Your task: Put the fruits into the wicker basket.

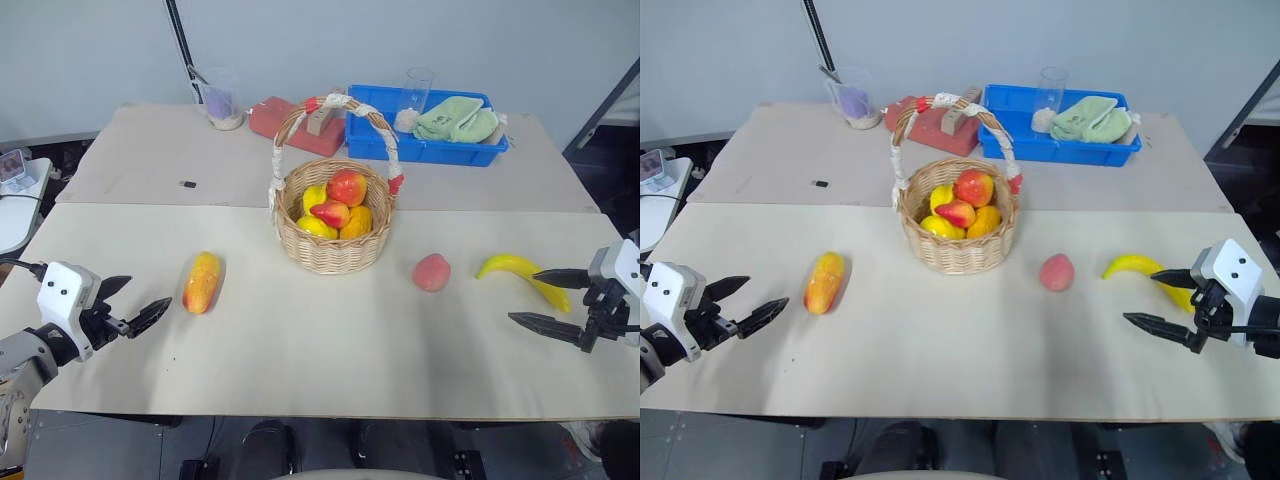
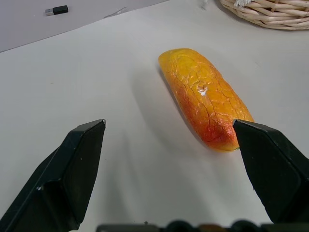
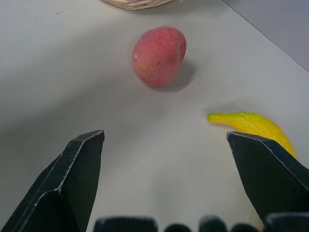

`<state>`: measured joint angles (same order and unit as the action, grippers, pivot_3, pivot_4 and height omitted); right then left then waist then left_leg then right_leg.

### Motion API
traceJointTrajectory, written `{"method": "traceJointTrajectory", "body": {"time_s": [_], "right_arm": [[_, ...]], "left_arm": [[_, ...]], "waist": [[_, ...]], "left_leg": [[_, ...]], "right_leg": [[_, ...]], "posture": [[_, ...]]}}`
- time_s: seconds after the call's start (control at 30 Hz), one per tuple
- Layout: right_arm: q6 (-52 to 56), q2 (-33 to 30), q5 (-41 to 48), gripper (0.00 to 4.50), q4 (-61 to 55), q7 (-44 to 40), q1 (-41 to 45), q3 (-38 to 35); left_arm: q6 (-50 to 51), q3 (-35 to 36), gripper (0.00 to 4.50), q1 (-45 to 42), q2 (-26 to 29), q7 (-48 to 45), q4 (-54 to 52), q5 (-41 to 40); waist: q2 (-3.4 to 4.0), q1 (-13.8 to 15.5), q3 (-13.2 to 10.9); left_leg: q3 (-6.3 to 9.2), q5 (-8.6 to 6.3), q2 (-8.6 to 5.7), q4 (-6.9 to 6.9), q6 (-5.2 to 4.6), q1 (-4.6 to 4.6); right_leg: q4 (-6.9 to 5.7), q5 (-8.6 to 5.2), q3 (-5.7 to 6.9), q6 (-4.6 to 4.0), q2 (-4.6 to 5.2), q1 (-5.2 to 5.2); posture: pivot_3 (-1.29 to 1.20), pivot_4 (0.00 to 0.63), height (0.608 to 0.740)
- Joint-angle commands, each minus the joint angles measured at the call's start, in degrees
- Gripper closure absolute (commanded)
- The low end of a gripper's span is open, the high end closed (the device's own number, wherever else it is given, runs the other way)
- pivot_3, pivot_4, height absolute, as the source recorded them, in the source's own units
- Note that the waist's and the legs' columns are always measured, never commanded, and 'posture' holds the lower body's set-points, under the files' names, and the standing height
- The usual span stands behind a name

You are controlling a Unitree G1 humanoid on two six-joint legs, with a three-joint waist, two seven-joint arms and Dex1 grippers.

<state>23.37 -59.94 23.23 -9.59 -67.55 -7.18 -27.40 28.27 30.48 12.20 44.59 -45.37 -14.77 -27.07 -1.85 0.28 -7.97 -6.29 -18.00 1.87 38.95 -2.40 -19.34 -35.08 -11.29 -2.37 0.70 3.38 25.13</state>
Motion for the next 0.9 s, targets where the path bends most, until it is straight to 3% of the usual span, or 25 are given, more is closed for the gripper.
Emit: {"method": "traceJointTrajectory", "body": {"time_s": [0.03, 0.7, 0.9], "right_arm": [[-1.2, -1.0, 0.3, 0.03, -0.6, -0.4, 1.0, -0.7], [-1.1, -0.8, 0.5, 0.03, -0.3, -0.8, 4.0, 1.5], [2.5, -0.6, 4.4, 0.03, -4.8, -0.7, 7.5, 2.7]], "left_arm": [[-0.5, 1.1, 0.00, -0.4, 0.2, 0.9, -0.9, 0.1], [0.5, 3.4, 0.00, -1.9, -1.9, 3.6, -1.3, -3.2], [3.3, 1.8, 0.00, -2.0, -5.0, 7.0, -4.7, -4.6]], "waist": [[0.00, 0.0, 0.0], [0.00, 0.0, 0.0], [0.00, -0.2, 0.0]], "left_leg": [[0.00, 0.00, 0.00, 0.00, 0.00, 0.00], [0.00, 0.00, 0.00, 0.00, 0.00, 0.00], [0.00, 0.00, 0.00, 0.00, 0.00, 0.00]], "right_leg": [[0.00, 0.00, 0.00, 0.00, 0.00, 0.00], [0.00, 0.01, 0.00, 0.00, 0.01, 0.00], [0.00, 0.02, 0.00, 0.00, 0.00, 0.00]], "posture": [[0.00, 0.150, 0.726], [0.00, 0.150, 0.726], [0.00, 0.150, 0.726]]}}
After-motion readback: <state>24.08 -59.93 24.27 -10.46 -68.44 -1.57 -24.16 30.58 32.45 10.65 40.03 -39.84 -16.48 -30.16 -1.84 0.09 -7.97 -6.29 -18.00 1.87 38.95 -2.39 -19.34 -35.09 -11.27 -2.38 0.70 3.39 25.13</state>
